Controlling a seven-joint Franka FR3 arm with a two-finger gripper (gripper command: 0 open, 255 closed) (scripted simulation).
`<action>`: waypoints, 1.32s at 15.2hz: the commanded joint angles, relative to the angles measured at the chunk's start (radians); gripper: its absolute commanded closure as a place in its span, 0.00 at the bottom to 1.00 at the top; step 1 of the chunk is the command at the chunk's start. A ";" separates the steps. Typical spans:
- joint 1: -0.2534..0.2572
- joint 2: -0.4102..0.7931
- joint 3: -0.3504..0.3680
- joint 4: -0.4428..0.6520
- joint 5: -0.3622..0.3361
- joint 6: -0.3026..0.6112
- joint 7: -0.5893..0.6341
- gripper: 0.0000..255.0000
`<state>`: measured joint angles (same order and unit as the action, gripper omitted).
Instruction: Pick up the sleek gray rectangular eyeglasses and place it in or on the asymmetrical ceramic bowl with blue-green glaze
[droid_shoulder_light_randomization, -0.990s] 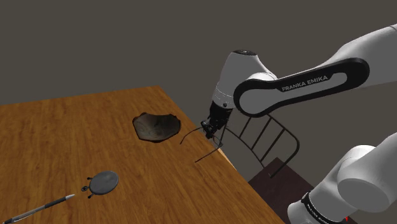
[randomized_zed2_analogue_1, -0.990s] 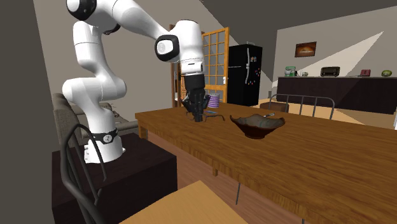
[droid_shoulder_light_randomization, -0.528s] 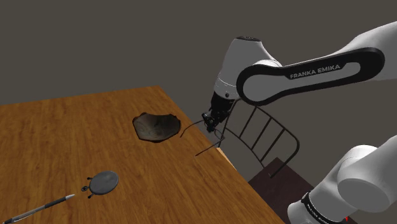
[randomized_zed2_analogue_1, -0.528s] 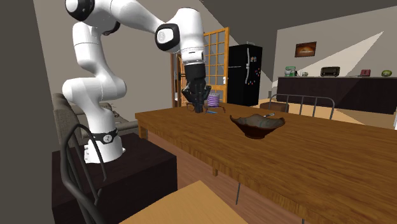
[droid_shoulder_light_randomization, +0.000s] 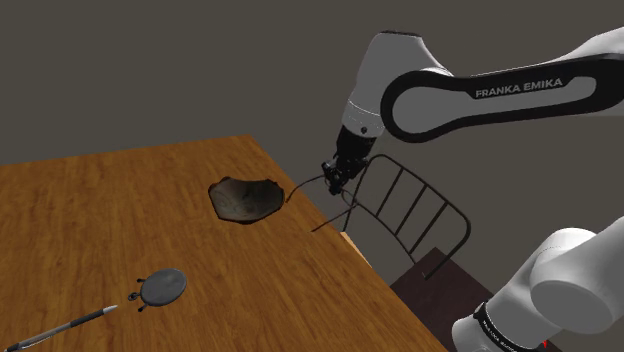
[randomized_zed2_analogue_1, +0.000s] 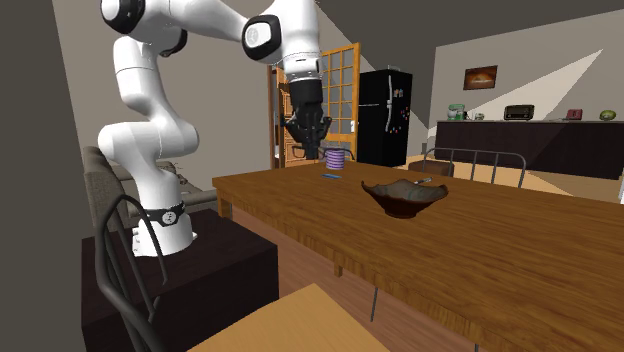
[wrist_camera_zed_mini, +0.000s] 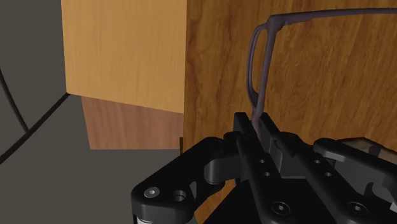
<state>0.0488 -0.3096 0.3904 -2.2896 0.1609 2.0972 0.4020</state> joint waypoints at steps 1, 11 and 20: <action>0.000 -0.003 -0.001 0.018 -0.001 -0.021 0.001 1.00; -0.002 0.437 0.064 0.463 -0.205 -0.056 0.160 1.00; 0.051 0.653 0.053 0.668 -0.307 -0.065 0.218 1.00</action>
<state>0.0993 0.3413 0.4440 -1.6114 -0.1444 2.0193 0.6179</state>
